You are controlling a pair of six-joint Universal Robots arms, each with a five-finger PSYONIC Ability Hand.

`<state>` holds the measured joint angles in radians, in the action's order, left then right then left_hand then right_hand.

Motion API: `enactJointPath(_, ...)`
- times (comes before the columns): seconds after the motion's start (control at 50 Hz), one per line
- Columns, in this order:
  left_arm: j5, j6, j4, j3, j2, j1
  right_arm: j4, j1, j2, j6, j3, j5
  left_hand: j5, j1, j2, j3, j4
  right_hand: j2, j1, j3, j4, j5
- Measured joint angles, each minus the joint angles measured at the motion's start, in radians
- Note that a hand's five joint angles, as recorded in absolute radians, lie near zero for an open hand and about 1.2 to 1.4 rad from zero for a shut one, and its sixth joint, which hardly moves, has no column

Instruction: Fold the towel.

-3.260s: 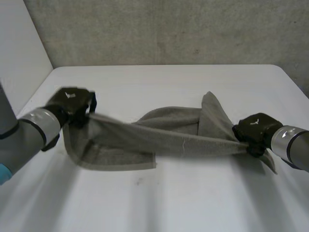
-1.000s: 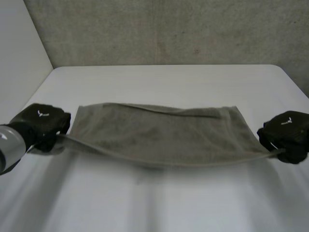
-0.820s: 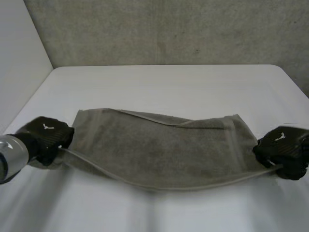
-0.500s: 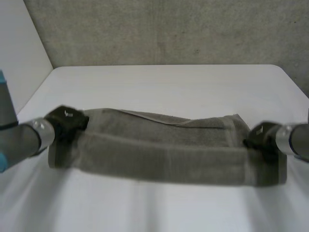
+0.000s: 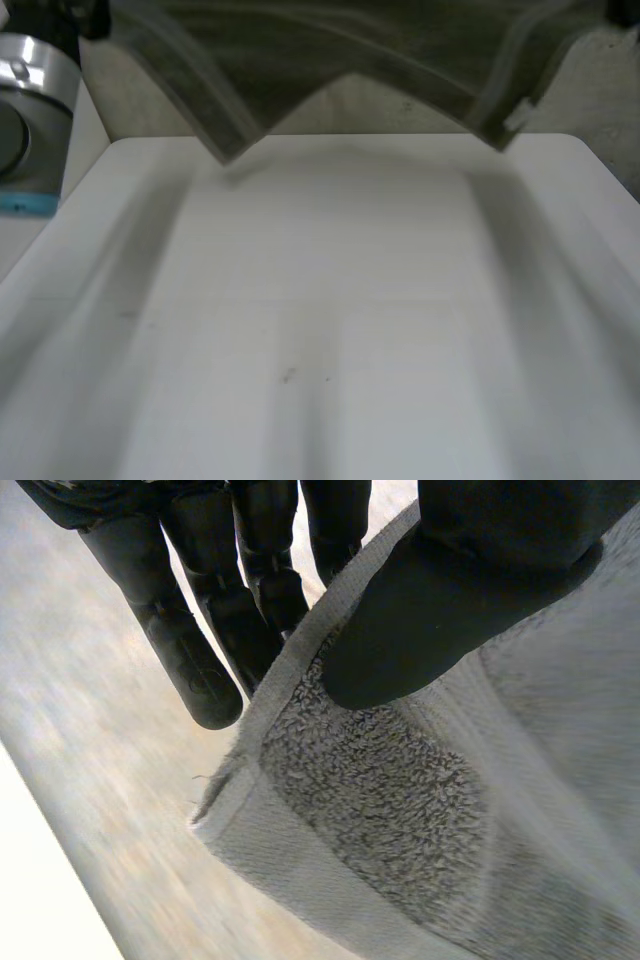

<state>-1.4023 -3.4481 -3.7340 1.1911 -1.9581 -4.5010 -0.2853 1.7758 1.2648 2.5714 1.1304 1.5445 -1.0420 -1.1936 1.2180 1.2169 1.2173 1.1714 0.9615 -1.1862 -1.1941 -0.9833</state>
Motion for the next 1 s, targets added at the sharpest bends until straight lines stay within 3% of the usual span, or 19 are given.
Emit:
enactJointPath(0.3, 0.084, -0.015, 0.069, 0.330, -0.125, -0.011, 0.156, 0.020, -0.165, -0.076, 0.296, -0.077, 0.000, 0.000, 0.000, 0.000, 0.000, 0.000, 0.000, 0.000, 0.000, -0.001)
enactJointPath(0.44, 0.105, -0.151, 0.113, 0.479, -0.129, -0.030, 0.189, 0.013, -0.158, -0.165, 0.405, -0.084, 0.000, 0.000, 0.000, 0.000, 0.000, 0.000, 0.000, 0.000, 0.000, -0.001)
enactJointPath(0.52, 0.107, -0.281, 0.233, 0.583, -0.038, -0.072, 0.285, 0.008, -0.082, -0.236, 0.471, -0.092, 0.000, 0.000, 0.000, 0.000, 0.000, 0.000, 0.000, 0.000, 0.000, -0.002)
enactJointPath(0.68, 0.115, -0.448, 0.680, 0.697, 0.202, -0.168, 0.678, -0.031, 0.115, -0.429, 0.586, -0.128, 0.000, 0.000, 0.000, 0.000, 0.000, 0.000, 0.000, 0.000, 0.000, -0.003)
enactJointPath(0.74, 0.160, -0.504, 0.895, 0.706, 0.286, -0.202, 0.842, -0.086, 0.176, -0.529, 0.629, -0.164, 0.000, 0.000, 0.000, 0.000, 0.000, 0.000, 0.000, 0.000, 0.000, -0.003)
enactJointPath(0.82, 0.235, -0.544, 0.991, 0.689, 0.326, -0.227, 0.924, -0.143, 0.202, -0.596, 0.630, -0.220, 0.000, 0.000, 0.000, 0.000, 0.000, 0.000, 0.000, 0.000, 0.000, -0.004)
enactJointPath(0.9, 0.313, -0.558, 0.966, 0.645, 0.317, -0.240, 0.897, -0.168, 0.176, -0.585, 0.581, -0.262, 0.000, 0.000, 0.000, 0.000, 0.000, 0.000, 0.000, 0.000, 0.000, -0.004)
enactJointPath(1.0, 0.350, -0.532, 0.844, 0.556, 0.221, -0.218, 0.804, -0.157, 0.067, -0.490, 0.467, -0.256, 0.000, 0.000, 0.000, 0.000, 0.000, 0.000, 0.000, 0.000, 0.000, -0.004)
